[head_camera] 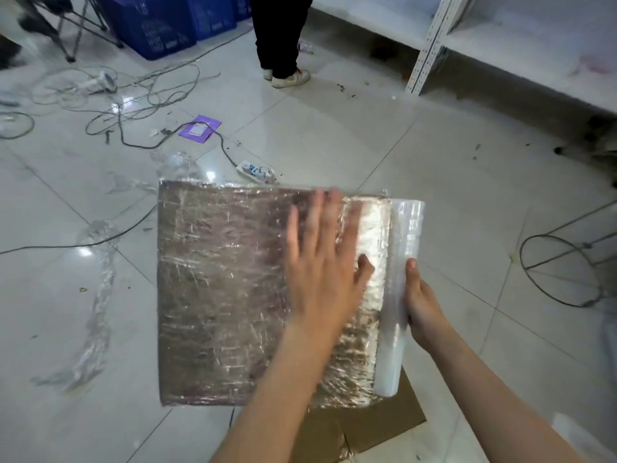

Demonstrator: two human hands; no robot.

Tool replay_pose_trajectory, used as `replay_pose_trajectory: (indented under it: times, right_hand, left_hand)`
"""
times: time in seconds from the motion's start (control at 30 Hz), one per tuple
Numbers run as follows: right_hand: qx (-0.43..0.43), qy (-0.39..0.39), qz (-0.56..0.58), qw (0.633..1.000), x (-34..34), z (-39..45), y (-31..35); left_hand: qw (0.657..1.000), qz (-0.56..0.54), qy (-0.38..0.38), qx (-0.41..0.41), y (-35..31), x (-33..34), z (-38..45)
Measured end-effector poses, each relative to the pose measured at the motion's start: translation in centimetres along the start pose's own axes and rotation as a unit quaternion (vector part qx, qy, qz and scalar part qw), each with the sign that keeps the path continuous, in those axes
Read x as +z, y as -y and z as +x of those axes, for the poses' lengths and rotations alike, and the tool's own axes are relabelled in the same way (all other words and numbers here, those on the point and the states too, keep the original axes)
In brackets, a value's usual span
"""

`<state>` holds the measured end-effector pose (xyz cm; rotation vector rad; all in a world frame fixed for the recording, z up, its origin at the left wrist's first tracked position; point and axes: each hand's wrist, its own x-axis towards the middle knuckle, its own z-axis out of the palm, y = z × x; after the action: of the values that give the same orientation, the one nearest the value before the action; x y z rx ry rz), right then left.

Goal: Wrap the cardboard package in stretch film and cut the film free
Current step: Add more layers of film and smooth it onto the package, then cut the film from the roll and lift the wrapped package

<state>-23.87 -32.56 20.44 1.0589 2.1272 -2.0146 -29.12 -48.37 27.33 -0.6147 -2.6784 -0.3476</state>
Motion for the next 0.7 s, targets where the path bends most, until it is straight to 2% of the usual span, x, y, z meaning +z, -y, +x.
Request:
replay_pose_trajectory:
  times: [0.1,0.17,0.27,0.6,0.67,0.7]
  right_hand:
    - [-0.015,0.065,-0.012,0.998,-1.1,-1.2,-0.9]
    - [-0.008,0.098,-0.012,0.995,-1.8,-1.6,-1.5]
    - [0.003,0.130,0.033,0.991,-2.4,-1.3,-2.3]
    - [-0.030,0.161,0.102,0.981,-2.4,1.4,-2.0]
    - [-0.043,0.171,0.110,0.978,-2.4,2.4,-1.9]
    - [-0.048,0.175,0.115,0.977,-2.3,2.8,-1.8]
  left_hand:
    - [0.984,0.029,0.174,0.002,0.9,-1.5,6.3]
    - [0.968,0.046,0.239,0.052,1.2,-1.2,7.3]
    - [0.968,0.079,0.207,0.121,1.3,-1.0,6.4]
    - [0.959,0.170,0.182,0.135,0.7,-1.5,6.6]
    - [0.966,0.162,0.142,0.141,0.9,-0.8,6.9]
    - [0.971,0.160,0.097,0.151,1.1,-0.6,7.2]
